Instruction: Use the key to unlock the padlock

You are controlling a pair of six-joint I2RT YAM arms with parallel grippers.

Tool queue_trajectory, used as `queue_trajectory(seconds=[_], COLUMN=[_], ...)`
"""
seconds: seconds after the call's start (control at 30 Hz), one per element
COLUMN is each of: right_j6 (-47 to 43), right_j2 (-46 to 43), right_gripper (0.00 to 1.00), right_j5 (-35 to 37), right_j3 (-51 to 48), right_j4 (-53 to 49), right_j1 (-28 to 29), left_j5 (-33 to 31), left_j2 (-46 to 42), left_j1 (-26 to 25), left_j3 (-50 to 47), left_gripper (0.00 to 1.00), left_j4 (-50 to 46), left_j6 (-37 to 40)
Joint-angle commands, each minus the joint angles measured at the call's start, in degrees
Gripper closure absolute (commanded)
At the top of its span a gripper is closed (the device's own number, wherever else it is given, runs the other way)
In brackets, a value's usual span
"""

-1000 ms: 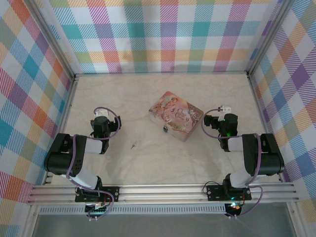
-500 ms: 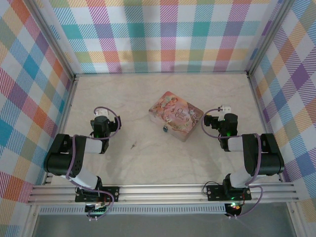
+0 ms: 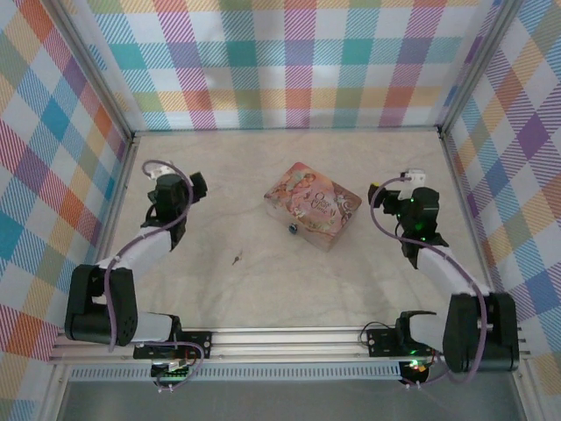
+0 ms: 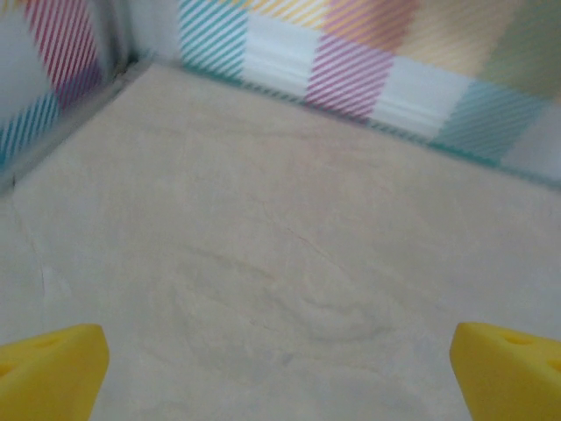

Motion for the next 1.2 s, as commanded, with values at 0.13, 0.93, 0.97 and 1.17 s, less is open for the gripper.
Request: queue_trajectory(seconds=[0.13, 0.93, 0.97, 1.17], right_j6=[30.56, 36.52, 36.56, 36.76], right_j2=[-8.34, -8.35, -7.82, -4.78], right_gripper=[0.0, 0.0, 0.0, 0.0], right_j5=[10.67, -15.95, -15.95, -16.73], right_j3=[8.1, 4.86, 4.72, 4.85], right_j4=[-32.67, -40.75, -40.56, -39.44], right_j1=[-1.15, 0.19, 0.47, 1.56], left_j5=[19.0, 50.04, 51.03, 51.92], left_j2=[2.44, 36.06, 36.96, 38.3], left_j1=[5.98, -10.62, -11.48, -15.4], left_j3=[8.09, 40.54, 41.55, 44.68], left_gripper=[0.0, 0.06, 0.06, 0.06], left_j4=[-15.02, -27.22, -27.29, -30.13], left_j6=[-18.16, -16.25, -16.12, -12.71])
